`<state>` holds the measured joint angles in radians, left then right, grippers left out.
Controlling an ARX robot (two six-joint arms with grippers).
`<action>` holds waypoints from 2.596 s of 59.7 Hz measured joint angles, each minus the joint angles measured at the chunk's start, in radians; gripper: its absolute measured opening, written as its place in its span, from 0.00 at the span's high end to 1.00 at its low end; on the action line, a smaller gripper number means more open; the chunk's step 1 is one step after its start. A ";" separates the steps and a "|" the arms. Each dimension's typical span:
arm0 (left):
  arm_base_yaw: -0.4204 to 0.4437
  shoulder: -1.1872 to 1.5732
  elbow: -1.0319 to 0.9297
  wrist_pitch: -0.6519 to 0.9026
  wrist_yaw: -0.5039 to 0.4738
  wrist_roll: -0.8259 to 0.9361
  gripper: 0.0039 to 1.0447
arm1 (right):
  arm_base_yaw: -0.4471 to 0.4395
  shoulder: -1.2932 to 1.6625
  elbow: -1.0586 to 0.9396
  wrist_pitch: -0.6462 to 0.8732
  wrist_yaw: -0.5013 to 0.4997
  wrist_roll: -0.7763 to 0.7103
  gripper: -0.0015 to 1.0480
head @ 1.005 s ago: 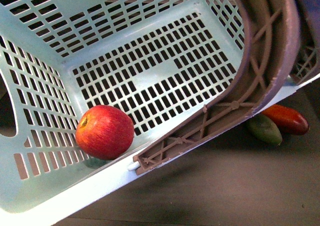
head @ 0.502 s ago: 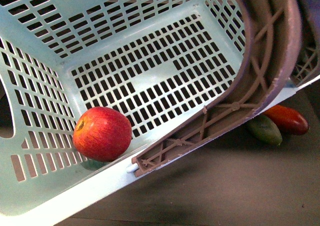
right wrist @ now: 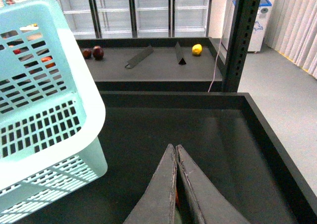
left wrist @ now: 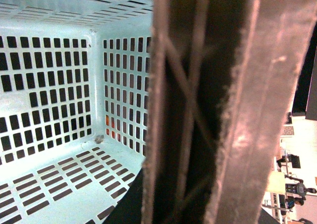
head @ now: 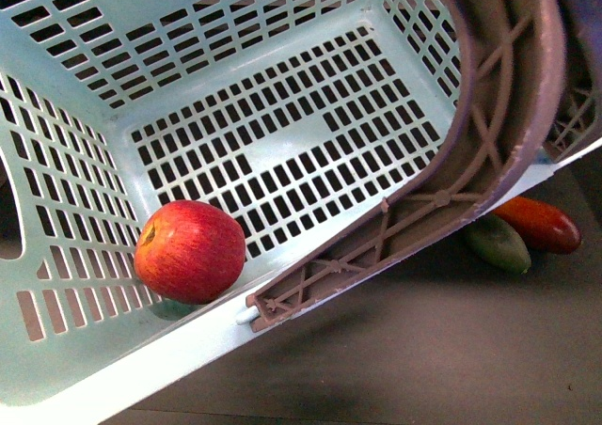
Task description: Pick apple with right arm and hold basket with left
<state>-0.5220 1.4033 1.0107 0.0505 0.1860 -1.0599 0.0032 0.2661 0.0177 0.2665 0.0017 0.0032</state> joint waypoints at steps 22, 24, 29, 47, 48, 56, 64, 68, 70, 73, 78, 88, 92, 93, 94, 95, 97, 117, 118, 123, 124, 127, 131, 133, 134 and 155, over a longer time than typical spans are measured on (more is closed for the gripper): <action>0.000 0.000 0.000 0.000 -0.001 0.000 0.86 | 0.000 -0.114 0.000 -0.116 0.000 0.000 0.98; 0.000 0.000 0.000 0.000 -0.001 0.000 0.86 | 0.000 -0.153 0.000 -0.177 -0.002 0.000 0.98; 0.000 0.000 0.000 0.000 0.000 0.000 0.86 | 0.000 -0.236 0.000 -0.255 0.000 0.000 0.98; -0.001 0.000 0.000 0.000 0.001 -0.003 0.86 | 0.000 -0.259 0.000 -0.265 0.000 0.000 0.98; -0.001 0.000 0.000 0.000 0.001 -0.003 0.86 | 0.000 -0.259 0.000 -0.265 0.000 0.000 0.98; 0.000 0.000 0.000 0.000 -0.002 0.000 0.86 | 0.000 -0.260 0.000 -0.265 0.000 0.000 0.93; -0.001 0.000 0.000 0.000 -0.002 0.000 0.86 | 0.000 -0.260 0.000 -0.265 0.000 0.000 0.74; -0.001 0.000 0.000 0.000 0.000 -0.001 0.86 | 0.000 -0.260 0.000 -0.265 0.000 0.000 0.64; 0.000 0.000 0.000 0.000 0.000 -0.001 0.86 | 0.000 -0.260 0.000 -0.265 0.000 0.000 0.59; 0.000 0.000 0.000 0.000 0.000 -0.001 0.86 | 0.000 -0.260 0.000 -0.265 0.000 0.000 0.52; 0.000 0.000 0.000 0.000 0.000 -0.001 0.86 | 0.000 -0.260 0.000 -0.265 0.000 0.000 0.41; 0.011 0.006 -0.051 0.199 0.002 -0.003 0.86 | 0.000 -0.260 0.000 -0.265 0.000 0.000 0.18; 0.032 0.008 -0.051 0.222 -0.018 -0.005 0.86 | 0.000 -0.260 0.000 -0.265 0.000 0.000 0.08; 0.038 0.008 -0.051 0.224 -0.021 -0.007 0.86 | 0.000 -0.260 0.000 -0.265 0.000 0.000 0.07; 0.050 0.010 -0.050 0.228 -0.026 -0.012 0.86 | 0.000 -0.260 0.000 -0.265 0.001 0.000 0.07; 0.055 0.010 -0.050 0.229 -0.028 -0.017 0.86 | 0.000 -0.260 0.000 -0.265 0.001 0.000 0.07; 0.074 0.015 -0.048 0.229 -0.035 -0.026 0.86 | 0.000 -0.260 0.000 -0.265 0.001 0.000 0.09; 0.309 0.228 0.028 0.167 -0.150 -0.206 0.86 | 0.000 -0.260 0.000 -0.265 0.001 0.000 0.08; 0.316 0.236 0.032 0.165 -0.154 -0.211 0.86 | 0.000 -0.260 0.000 -0.265 0.001 0.000 0.08; 0.369 0.298 0.057 0.151 -0.174 -0.237 0.86 | 0.000 -0.260 0.000 -0.265 0.000 0.000 0.08; 0.374 0.305 0.060 0.151 -0.176 -0.245 0.86 | 0.000 -0.260 0.000 -0.265 0.000 0.000 0.08; 0.398 0.333 0.075 0.146 -0.188 -0.263 0.86 | 0.000 -0.260 0.000 -0.265 0.000 0.000 0.08; 0.429 0.378 0.107 0.137 -0.203 -0.288 0.86 | 0.000 -0.260 0.000 -0.265 0.000 0.000 0.08; 0.449 0.414 0.137 0.126 -0.214 -0.308 0.86 | 0.000 -0.260 0.000 -0.265 0.001 0.000 0.08; 0.456 0.428 0.148 0.120 -0.218 -0.313 0.86 | 0.000 -0.260 0.000 -0.265 0.001 0.000 0.08; 0.508 0.556 0.232 0.040 -0.273 -0.356 0.86 | 0.000 -0.261 0.000 -0.265 0.001 0.000 0.08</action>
<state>-0.0143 1.9594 1.2427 0.0910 -0.0868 -1.4158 0.0032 0.0055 0.0181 0.0013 0.0025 0.0029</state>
